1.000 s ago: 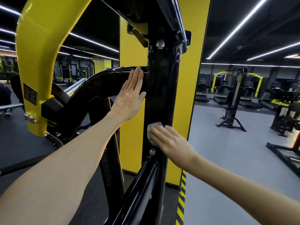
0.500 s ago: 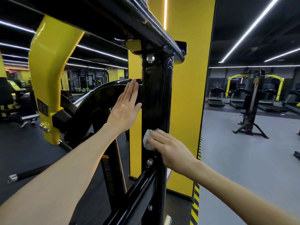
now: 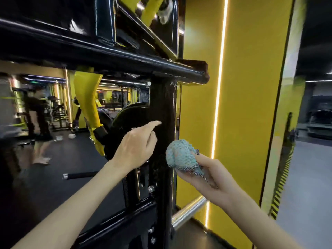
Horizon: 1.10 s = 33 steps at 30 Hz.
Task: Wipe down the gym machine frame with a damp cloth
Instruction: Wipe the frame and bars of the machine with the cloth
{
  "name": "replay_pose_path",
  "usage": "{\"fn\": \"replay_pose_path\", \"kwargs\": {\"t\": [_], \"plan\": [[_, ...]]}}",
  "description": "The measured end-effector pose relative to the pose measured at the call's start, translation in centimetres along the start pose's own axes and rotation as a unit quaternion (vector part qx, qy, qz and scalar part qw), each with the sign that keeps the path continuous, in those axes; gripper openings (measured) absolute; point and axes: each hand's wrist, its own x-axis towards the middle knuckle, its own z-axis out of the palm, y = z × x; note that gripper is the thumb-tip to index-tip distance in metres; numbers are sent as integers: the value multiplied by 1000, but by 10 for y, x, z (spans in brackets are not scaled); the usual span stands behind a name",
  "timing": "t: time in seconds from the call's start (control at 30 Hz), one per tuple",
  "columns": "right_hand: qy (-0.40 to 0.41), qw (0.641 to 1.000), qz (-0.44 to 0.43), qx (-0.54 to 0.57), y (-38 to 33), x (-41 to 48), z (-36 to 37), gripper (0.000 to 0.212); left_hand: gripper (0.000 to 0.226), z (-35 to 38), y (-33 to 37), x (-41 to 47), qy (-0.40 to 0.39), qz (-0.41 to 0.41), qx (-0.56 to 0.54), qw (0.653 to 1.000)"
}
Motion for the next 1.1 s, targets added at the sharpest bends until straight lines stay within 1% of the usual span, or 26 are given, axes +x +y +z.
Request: {"fn": "replay_pose_path", "kwargs": {"t": [0.1,0.2,0.27,0.3,0.33,0.4,0.47,0.5,0.53,0.57,0.6,0.67,0.7,0.73,0.83,0.93,0.97,1.03,1.1], "plan": [[-27,1000,12,-9,-19,-2,-20,38,37,-2,27,-2,2,20,65,998],[-57,998,-1,-26,-33,5,-32,31,36,-3,40,0,-17,23,112,993],[-58,992,-52,-102,-39,15,-35,23,38,-4,42,1,-26,33,155,987],[-50,978,-103,-174,-40,22,-37,21,40,-4,42,1,-26,40,181,982],[-36,950,-168,-261,-41,30,-39,20,41,-4,40,1,-27,45,205,977],[-19,860,-305,-409,-41,43,-39,25,43,-5,37,3,-33,45,246,968],[-22,768,-420,-483,-42,57,-38,34,48,-5,35,9,-41,37,284,957],[-28,714,-478,-511,-44,66,-38,39,51,-5,34,12,-44,38,307,950],[-39,652,-533,-538,-47,75,-38,43,53,-4,33,16,-49,42,334,940],[-50,593,-574,-562,-53,85,-36,45,56,-4,32,21,-54,43,363,929],[-59,543,-602,-583,-62,96,-33,46,59,-4,30,29,-56,43,390,918],[-70,454,-645,-611,-79,118,-25,46,62,-3,27,44,-60,57,439,895],[-77,417,-660,-620,-86,127,-20,44,64,-4,26,51,-61,62,461,883],[-87,390,-671,-625,-91,137,-16,41,65,-6,25,58,-55,61,483,872],[-118,349,-689,-624,-103,159,-4,36,67,-14,29,71,-36,55,530,845],[-127,324,-699,-625,-106,174,-5,40,66,-21,32,78,-29,55,564,824],[-131,325,-693,-630,-107,177,-7,44,66,-23,34,81,-30,53,575,816],[-151,349,-678,-629,-107,179,-10,52,67,-25,38,89,-33,45,591,805],[-177,369,-671,-618,-109,181,-10,55,68,-22,42,94,-48,31,599,799]]}}
